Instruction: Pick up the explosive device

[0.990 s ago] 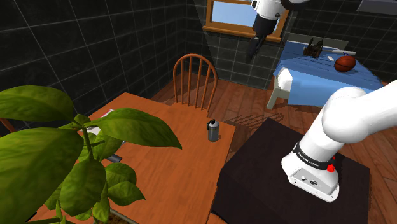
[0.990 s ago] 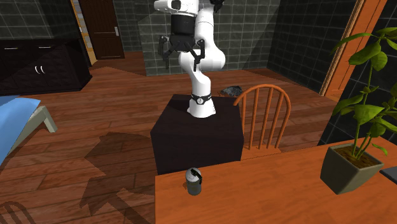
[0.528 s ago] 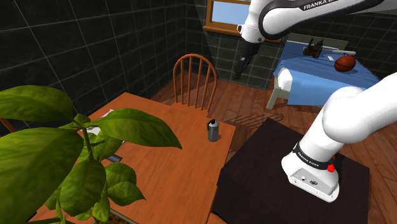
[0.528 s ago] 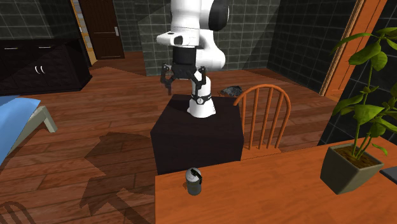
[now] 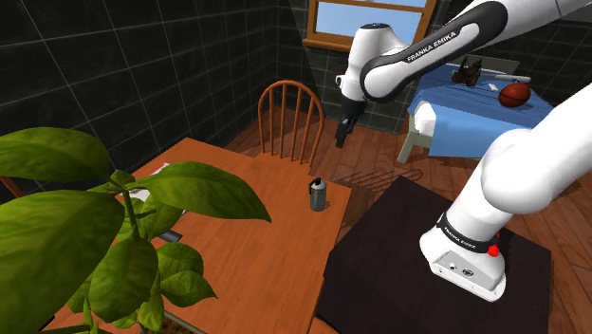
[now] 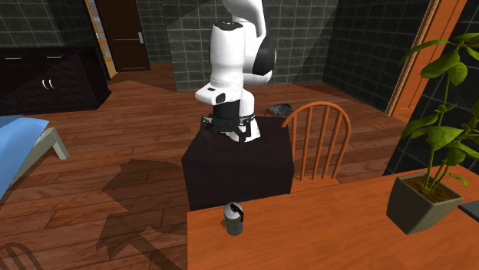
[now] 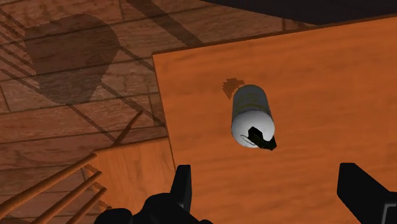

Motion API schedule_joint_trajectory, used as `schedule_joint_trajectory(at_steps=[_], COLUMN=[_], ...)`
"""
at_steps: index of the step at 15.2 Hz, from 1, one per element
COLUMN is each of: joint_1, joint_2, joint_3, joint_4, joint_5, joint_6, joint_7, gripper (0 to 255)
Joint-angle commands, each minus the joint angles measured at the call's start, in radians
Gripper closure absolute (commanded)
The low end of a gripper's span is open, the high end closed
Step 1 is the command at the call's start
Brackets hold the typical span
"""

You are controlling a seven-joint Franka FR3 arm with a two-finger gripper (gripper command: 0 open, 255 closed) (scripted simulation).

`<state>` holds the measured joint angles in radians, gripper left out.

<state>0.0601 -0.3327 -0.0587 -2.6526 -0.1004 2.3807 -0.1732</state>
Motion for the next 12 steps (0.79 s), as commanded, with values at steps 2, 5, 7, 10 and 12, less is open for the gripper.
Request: schedule_joint_trajectory(at_steps=[2,5,7,10,12], joint_1=[0.006,0.012,0.016,0.021,0.023], joint_2=[0.127,0.249,0.333,0.462,0.549], joint_3=[-0.002,0.0,0.003,0.009,0.013], joint_4=[0.001,0.012,0.027,0.057,0.084], joint_5=[0.002,0.007,0.011,0.018,0.021], joint_6=[0.111,0.205,0.264,0.345,0.394], joint_7=[-0.004,-0.007,-0.01,-0.014,-0.017], gripper=[0,0,0,0,0])
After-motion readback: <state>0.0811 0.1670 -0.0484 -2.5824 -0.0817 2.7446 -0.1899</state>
